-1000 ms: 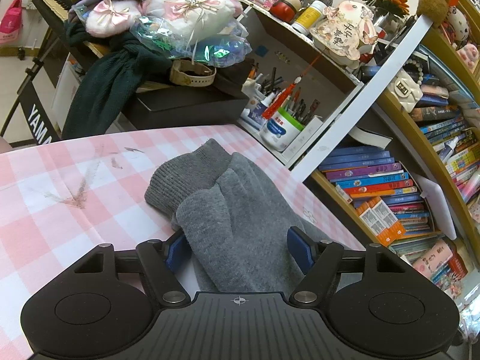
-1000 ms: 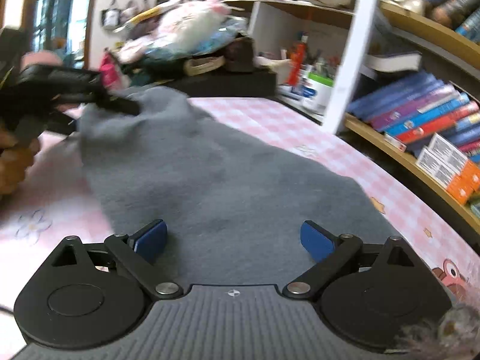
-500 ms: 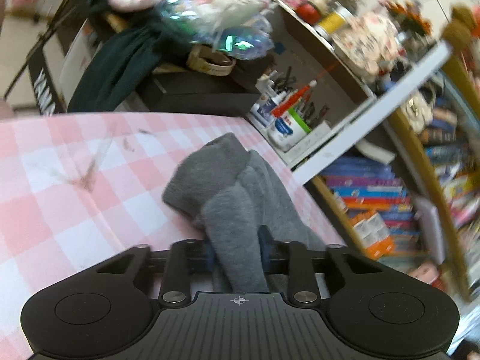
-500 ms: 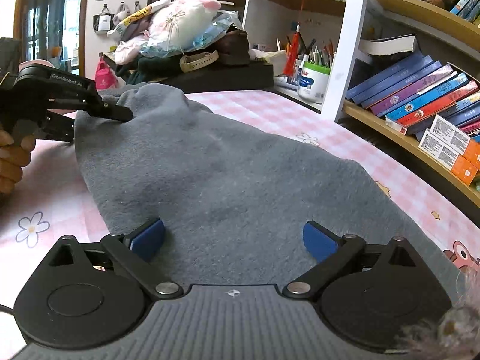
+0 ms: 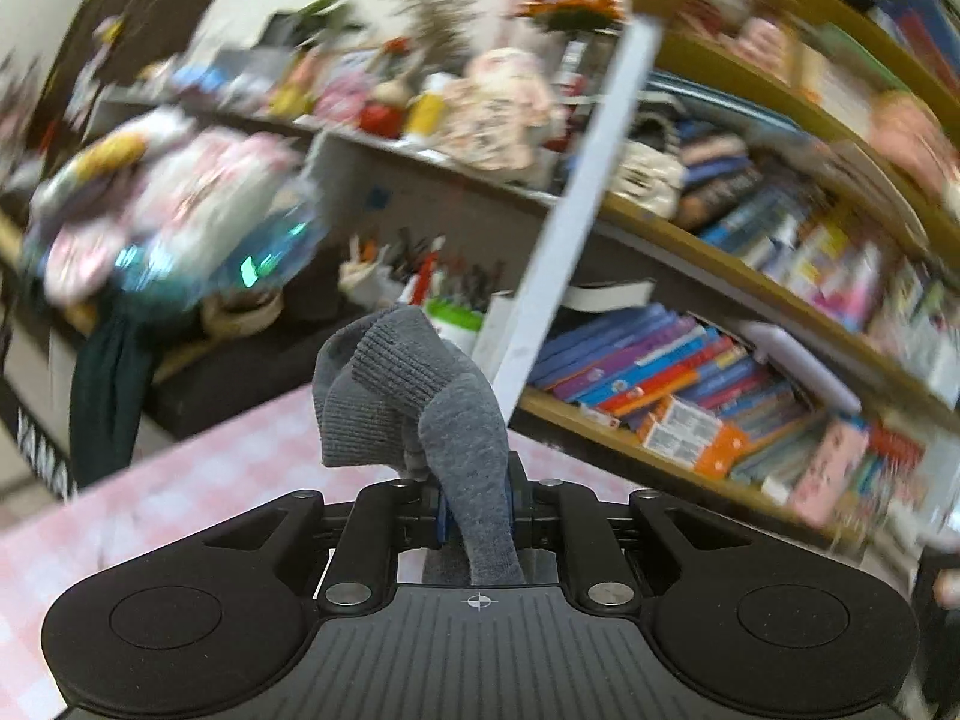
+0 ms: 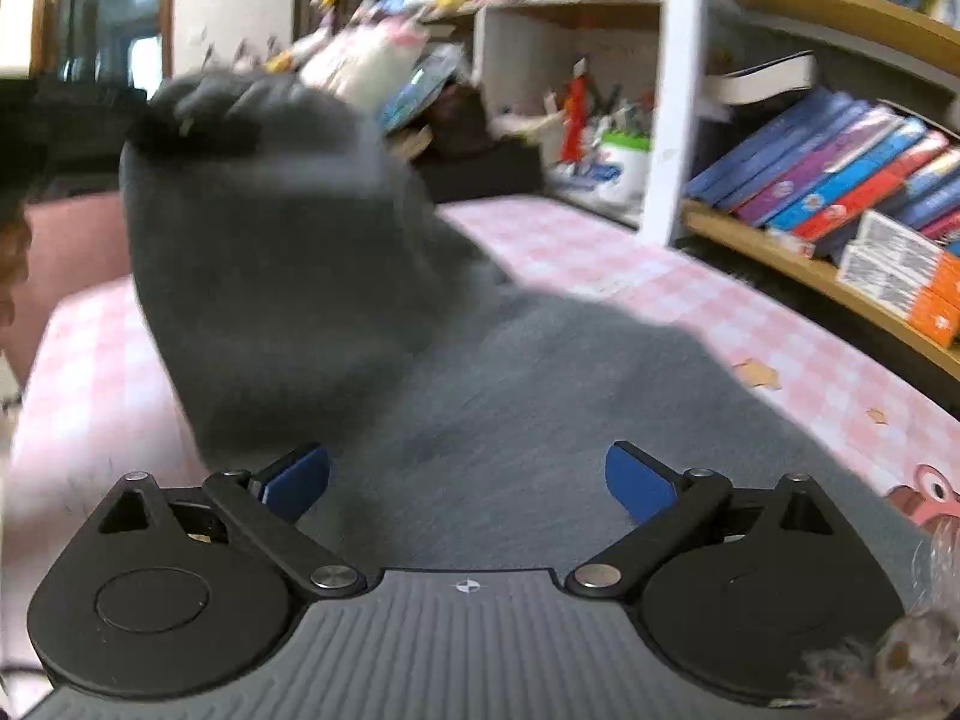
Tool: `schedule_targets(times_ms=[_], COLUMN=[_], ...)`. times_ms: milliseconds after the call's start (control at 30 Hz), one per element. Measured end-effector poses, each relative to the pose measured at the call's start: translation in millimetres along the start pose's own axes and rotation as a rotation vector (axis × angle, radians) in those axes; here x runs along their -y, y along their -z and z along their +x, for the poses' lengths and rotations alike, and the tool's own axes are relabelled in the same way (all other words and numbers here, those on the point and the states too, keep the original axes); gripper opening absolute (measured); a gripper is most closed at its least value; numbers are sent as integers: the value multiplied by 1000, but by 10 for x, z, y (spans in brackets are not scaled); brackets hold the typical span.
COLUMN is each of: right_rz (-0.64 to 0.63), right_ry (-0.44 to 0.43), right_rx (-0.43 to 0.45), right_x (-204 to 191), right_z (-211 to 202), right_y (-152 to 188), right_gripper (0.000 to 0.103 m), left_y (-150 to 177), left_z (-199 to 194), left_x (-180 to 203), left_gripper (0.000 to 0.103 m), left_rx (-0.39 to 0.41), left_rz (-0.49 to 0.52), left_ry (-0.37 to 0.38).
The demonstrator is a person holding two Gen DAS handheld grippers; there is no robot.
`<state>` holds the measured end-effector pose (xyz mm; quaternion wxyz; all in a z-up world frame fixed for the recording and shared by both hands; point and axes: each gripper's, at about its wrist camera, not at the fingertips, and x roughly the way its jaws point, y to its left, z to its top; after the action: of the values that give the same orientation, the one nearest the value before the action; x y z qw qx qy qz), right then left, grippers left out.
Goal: Fold clothes
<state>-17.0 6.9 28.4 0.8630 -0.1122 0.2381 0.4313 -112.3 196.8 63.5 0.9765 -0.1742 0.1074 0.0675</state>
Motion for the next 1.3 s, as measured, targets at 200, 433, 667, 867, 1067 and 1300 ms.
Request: schedule_targets(times_ms=[200,433,667,867,1067,1300], right_rz=[110,138,272,419,548,646], right_ry=[29,93,119,92,13,-118], right_rx=[36,38,119,154,131,87], right_x=[361,522,782,995,1165,1184], right_z=[-446,-762,-974,-1046,-1002,-890], right_y=[82,373,370,386,435,498], right_gripper=[100,100,100,100,100,100], left_y=[-45,17,261,801,1101,595], left_z=[-31,0,118,327,274,22], left_x=[349,807,1198,1546,1725,1238], left_gripper=[14,15,18,56,80,80], left_rx=[-5,-15,-78,-263,-346,-214], left_rz=[133,322,454,593,668,419], left_ry=[3,-17,19,113,228,277])
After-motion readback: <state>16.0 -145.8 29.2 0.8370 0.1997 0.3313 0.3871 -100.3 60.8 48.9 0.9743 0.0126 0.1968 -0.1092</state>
